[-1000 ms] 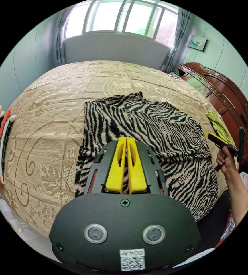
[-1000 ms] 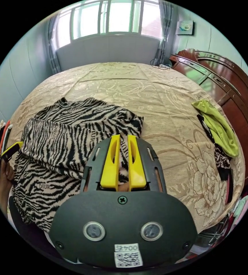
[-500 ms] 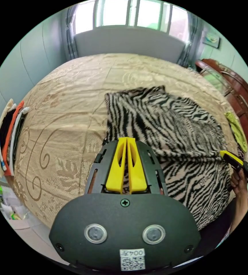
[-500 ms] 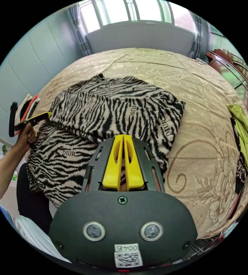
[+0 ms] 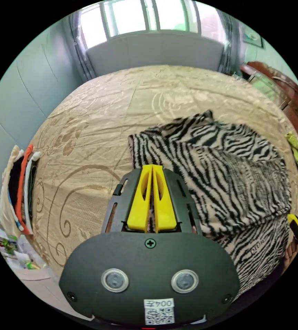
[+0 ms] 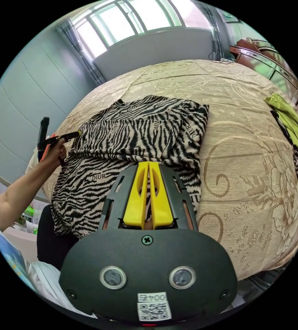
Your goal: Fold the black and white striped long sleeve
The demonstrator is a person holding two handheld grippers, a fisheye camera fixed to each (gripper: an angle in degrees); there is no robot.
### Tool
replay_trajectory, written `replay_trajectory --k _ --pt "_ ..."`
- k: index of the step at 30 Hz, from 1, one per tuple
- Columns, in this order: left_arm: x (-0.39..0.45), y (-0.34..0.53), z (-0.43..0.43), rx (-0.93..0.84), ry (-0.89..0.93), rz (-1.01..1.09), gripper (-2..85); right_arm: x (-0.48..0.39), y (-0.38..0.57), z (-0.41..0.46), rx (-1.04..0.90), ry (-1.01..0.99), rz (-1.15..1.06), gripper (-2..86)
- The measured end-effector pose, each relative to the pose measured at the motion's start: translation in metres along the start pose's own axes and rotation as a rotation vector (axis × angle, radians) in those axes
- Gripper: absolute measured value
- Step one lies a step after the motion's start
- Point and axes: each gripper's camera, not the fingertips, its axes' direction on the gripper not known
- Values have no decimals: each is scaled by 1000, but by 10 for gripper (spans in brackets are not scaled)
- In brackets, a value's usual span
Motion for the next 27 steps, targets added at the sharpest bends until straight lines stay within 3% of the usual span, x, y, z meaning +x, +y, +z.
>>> replay_trajectory --k 1,6,9,11,13,20,27 --pt "-4 -4 19 -75 -20 33 6 6 9 -4 2 -19 17 -7" --pt "-43 5 -20 42 143 1 9 28 50 -42 78 -186 64 -8" --pt "-80 40 -77 152 335 32 15 33 82 -70 124 -258 70 -7" --pt "-123 86 -108 132 591 20 27 35 103 -83 146 -294 86 -8" --pt "-151 130 -124 80 718 2 42 35 131 -97 162 -339 104 -8" --pt "-195 293 -163 -56 651 -60 95 33 192 -119 187 -428 148 -7" --pt "-179 332 -132 -145 601 41 143 21 227 -143 205 -401 129 -7"
